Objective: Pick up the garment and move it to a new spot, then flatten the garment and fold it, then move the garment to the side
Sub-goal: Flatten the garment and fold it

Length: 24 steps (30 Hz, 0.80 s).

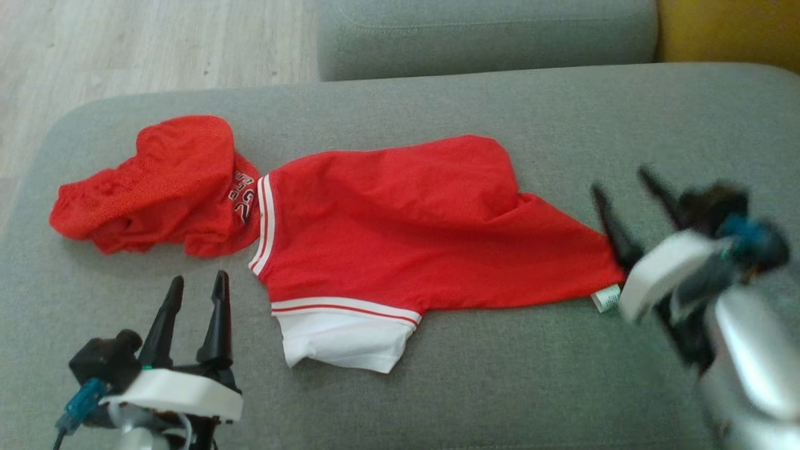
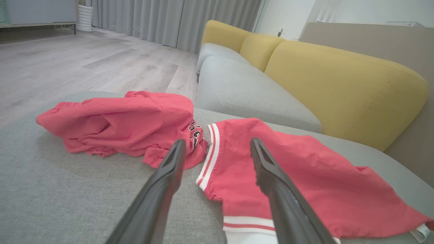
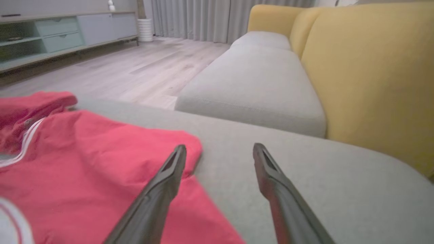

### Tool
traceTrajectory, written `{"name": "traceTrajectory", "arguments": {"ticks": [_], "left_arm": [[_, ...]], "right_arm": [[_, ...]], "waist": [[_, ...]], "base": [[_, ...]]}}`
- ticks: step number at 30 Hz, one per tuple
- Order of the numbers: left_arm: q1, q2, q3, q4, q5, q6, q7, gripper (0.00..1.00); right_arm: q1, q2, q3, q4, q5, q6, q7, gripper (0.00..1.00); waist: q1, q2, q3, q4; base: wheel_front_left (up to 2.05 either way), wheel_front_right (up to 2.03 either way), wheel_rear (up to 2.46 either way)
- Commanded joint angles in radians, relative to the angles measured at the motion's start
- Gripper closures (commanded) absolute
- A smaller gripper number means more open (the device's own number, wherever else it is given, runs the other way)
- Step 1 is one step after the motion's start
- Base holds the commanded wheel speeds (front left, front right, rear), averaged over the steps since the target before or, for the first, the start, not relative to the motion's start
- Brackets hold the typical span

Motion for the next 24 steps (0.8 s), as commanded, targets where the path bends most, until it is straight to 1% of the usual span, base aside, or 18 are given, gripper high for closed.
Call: {"name": "traceTrajectory", "arguments": {"ticks": [1,3,6,8,11,15,17,19,23,24], "left_arm": [[-0.031,0.025,0.037,-0.039,0.007,0.001,0.002,0.0],[-0.034,0.019,0.044,-0.045,-0.029,-0.002,0.024,0.0],[-0.048,0.034,0.051,-0.059,-0.059,-0.006,0.069,0.0],[-0.058,0.039,0.064,-0.074,-0.101,-0.01,0.11,0.0],[-0.067,0.054,0.083,-0.092,-0.175,-0.014,0.206,0.0],[-0.082,0.092,0.092,-0.092,-0.297,-0.017,0.42,0.0],[-0.111,0.127,0.096,-0.084,-0.357,-0.021,0.521,0.0],[-0.144,0.167,0.094,-0.047,-0.416,-0.021,0.654,0.0],[-0.223,0.232,0.089,0.053,-0.539,-0.002,0.929,0.0],[-0.223,0.232,0.089,0.053,-0.539,-0.002,0.929,0.0]], "right_arm": [[0.059,0.021,-0.027,-0.071,-0.034,-0.001,0.0,0.0],[0.122,0.076,-0.08,-0.149,-0.077,-0.001,-0.015,0.0],[0.197,0.158,-0.138,-0.217,-0.122,-0.001,-0.081,0.0],[0.232,0.192,-0.158,-0.223,-0.136,-0.001,-0.137,0.0],[0.259,0.217,-0.168,-0.192,-0.144,-0.001,-0.201,0.0],[0.25,0.232,-0.172,-0.145,-0.145,-0.001,-0.246,0.0],[0.233,0.236,-0.17,-0.136,-0.145,-0.001,-0.264,0.0],[0.212,0.239,-0.169,-0.129,-0.144,-0.001,-0.277,0.0],[0.177,0.243,-0.178,-0.117,-0.136,-0.001,-0.297,0.0],[0.177,0.243,-0.178,-0.117,-0.136,-0.001,-0.297,0.0]], "waist": [[0.0,0.0,0.007,-0.001],[0.0,0.0,0.016,-0.003],[0.0,0.0,0.027,-0.01],[0.0,0.0,0.031,-0.017],[0.0,0.0,0.034,-0.029],[0.0,0.0,0.039,-0.045],[0.0,0.0,0.041,-0.056],[0.0,0.0,0.046,-0.069],[0.0,0.0,0.051,-0.101],[0.0,0.0,0.051,-0.101]], "base": [[0.0,0.0,0.0],[0.0,0.0,0.0],[0.0,0.0,0.0],[0.0,0.0,0.0],[0.0,0.0,0.0],[0.0,0.0,0.0],[0.0,0.0,0.0],[0.0,0.0,0.0],[0.0,0.0,0.0],[0.0,0.0,0.0]]}}
